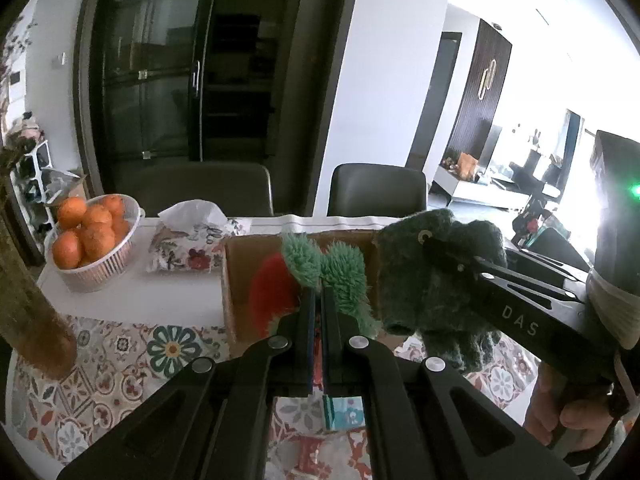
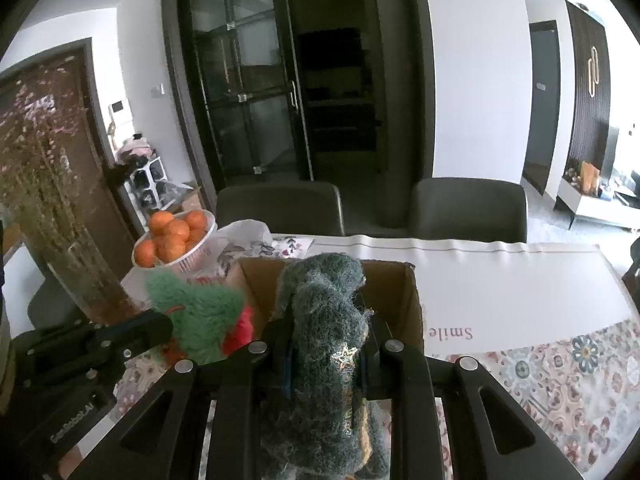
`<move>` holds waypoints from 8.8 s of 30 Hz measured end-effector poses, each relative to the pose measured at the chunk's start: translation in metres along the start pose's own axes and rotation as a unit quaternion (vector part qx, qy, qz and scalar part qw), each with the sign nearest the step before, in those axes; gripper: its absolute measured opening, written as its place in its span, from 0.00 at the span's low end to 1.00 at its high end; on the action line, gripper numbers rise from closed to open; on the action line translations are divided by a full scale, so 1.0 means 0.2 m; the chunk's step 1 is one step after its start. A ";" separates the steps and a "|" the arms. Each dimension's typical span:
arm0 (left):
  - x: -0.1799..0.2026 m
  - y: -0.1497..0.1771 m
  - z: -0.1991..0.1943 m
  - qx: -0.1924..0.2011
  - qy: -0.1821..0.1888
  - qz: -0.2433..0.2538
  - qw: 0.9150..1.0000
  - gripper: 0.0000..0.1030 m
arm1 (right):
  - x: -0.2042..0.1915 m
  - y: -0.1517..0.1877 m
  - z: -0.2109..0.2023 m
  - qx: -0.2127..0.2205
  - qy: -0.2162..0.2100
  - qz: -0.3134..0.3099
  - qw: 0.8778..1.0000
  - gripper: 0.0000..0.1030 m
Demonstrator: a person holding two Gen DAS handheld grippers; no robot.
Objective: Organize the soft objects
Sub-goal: 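Carry both plushes over the box and release them inside, then withdraw both open tools from the box toward the remaining items, then grasp the tan biscuit bag with the right tool while the left tool grasps the red packet, then lift both packets over the cardboard box and lower them inside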
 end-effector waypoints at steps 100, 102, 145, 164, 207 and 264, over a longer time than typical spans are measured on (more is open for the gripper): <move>0.11 0.75 0.17 -0.258 -0.024 0.142 0.955 0.73 | 0.25 0.91 -0.10 -0.350 0.153 -0.042 0.923 0.74; 0.10 0.78 0.19 -0.269 -0.021 0.140 0.953 0.73 | 0.26 0.93 -0.09 -0.361 0.156 -0.046 0.918 0.74; 0.08 1.13 0.59 -0.373 -0.051 0.133 0.917 0.41 | 0.45 1.36 0.09 -0.463 0.163 -0.020 0.871 0.57; 0.04 1.14 0.50 -0.359 -0.031 0.105 0.927 0.22 | 0.26 1.20 -0.01 -0.401 0.137 -0.016 0.906 0.46; 0.09 0.46 -0.05 -0.141 -0.005 0.086 0.986 0.22 | 0.06 0.50 -0.24 -0.132 0.070 0.014 0.989 0.46; -0.14 0.07 0.52 -0.144 -0.017 0.039 0.989 0.22 | 0.11 0.13 0.49 -0.155 0.010 0.036 0.987 0.46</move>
Point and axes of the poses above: each gripper's, at about its wrist camera, not at the fingertips, and z roughly the way its jaws point, x to its right, y to its underside, the point moved 5 cm from there along z, roughly the way its jaws point, and after that the axes turned 11 degrees about x, right-handed, at the moved point
